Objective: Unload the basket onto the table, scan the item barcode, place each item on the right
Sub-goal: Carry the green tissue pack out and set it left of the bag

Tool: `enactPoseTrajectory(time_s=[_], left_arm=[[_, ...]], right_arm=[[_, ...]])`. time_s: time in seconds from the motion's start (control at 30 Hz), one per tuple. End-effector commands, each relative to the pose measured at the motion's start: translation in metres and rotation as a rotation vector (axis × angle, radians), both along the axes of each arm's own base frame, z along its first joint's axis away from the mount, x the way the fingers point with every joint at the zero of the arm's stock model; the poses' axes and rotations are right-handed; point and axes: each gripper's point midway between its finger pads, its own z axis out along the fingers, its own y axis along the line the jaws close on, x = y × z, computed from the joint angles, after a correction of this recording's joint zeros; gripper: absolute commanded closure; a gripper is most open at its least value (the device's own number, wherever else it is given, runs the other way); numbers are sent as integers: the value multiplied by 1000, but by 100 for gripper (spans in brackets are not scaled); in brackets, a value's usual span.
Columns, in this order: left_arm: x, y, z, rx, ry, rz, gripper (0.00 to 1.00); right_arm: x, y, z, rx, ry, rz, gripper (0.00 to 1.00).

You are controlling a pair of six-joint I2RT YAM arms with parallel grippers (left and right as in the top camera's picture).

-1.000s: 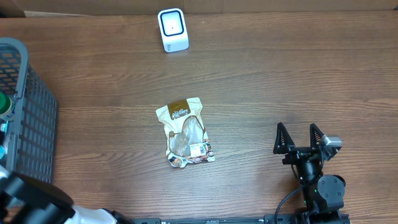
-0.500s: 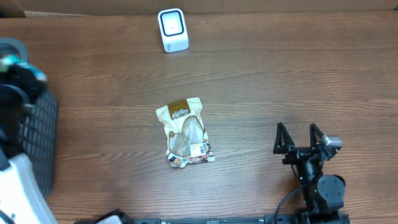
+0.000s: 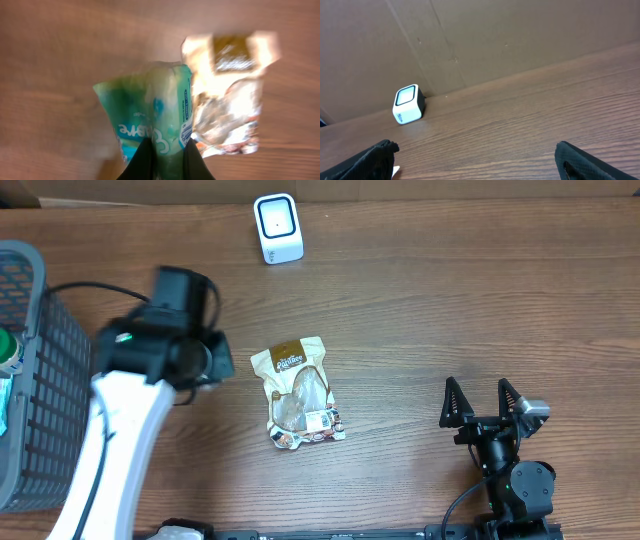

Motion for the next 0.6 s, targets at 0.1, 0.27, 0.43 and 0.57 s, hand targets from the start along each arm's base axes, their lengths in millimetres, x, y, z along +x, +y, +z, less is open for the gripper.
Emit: enactPoseTrajectory(time_s=[0.1, 0.27, 0.43, 0.57], left_arm=[[-20, -1, -84, 26, 195, 64, 96], [-25, -20, -144, -33, 264, 31, 96], [-32, -23, -176, -16, 330, 28, 96], [-24, -33, -188, -13, 319, -2, 96]], right_arm=[[0, -1, -2, 1, -3, -5, 0], [0, -1, -2, 1, -3, -5, 0], [0, -1, -2, 1, -3, -5, 0], [0, -1, -2, 1, -3, -5, 0]])
